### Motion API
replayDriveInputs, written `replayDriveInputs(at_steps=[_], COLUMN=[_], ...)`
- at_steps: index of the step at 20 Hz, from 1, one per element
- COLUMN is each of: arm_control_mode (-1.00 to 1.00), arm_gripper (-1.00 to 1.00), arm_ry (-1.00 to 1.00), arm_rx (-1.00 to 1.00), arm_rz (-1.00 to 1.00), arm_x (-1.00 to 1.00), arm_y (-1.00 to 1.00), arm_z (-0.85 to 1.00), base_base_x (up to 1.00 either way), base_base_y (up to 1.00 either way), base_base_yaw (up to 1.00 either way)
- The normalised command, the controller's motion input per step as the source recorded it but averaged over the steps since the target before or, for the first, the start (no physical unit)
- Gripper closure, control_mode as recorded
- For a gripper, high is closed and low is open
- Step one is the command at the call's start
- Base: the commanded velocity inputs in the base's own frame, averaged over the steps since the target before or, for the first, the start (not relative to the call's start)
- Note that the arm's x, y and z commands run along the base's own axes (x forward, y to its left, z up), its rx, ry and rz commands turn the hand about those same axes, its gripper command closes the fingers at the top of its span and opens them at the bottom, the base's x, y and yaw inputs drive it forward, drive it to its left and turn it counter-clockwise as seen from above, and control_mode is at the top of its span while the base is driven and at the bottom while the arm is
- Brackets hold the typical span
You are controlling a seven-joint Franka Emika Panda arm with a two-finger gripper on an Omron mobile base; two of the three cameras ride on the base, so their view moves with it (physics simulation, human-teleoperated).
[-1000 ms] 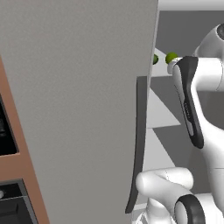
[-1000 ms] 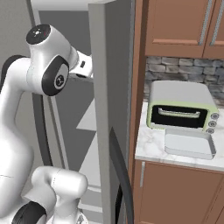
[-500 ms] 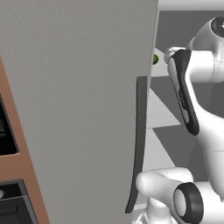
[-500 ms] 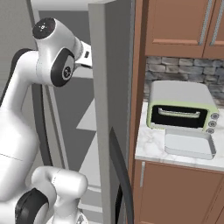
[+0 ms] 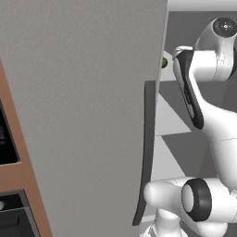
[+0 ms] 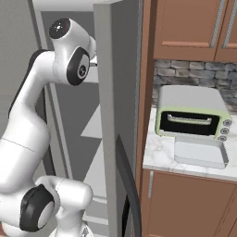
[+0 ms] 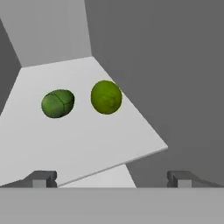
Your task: Take the avocado and lime out of the freezer and place them in the tupperware container on the counter. Then put the tupperware containing the vegetables back in the freezer.
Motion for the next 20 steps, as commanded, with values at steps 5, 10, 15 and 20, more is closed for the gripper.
replayDriveInputs(at_steps=[5,10,15,20], arm_control_mode=[-1.0,-1.0,-1.0,-1.0], arm_gripper=[-1.0,-1.0,-1.0,-1.0], arm_ry=[0.0,0.0,0.0,0.0], arm_rx=[0.0,0.0,0.0,0.0], arm_rz=[-0.04,-0.03,-0.05,-0.05], arm_x=[0.35,0.33,0.33,0.27], arm_y=[-0.17,-0.05,-0.03,-0.09], arm_z=[0.0,0.0,-0.03,-0.12], base_base_x=[0.0,0.0,0.0,0.0], base_base_y=[0.0,0.0,0.0,0.0], base_base_yaw=[0.0,0.0,0.0,0.0])
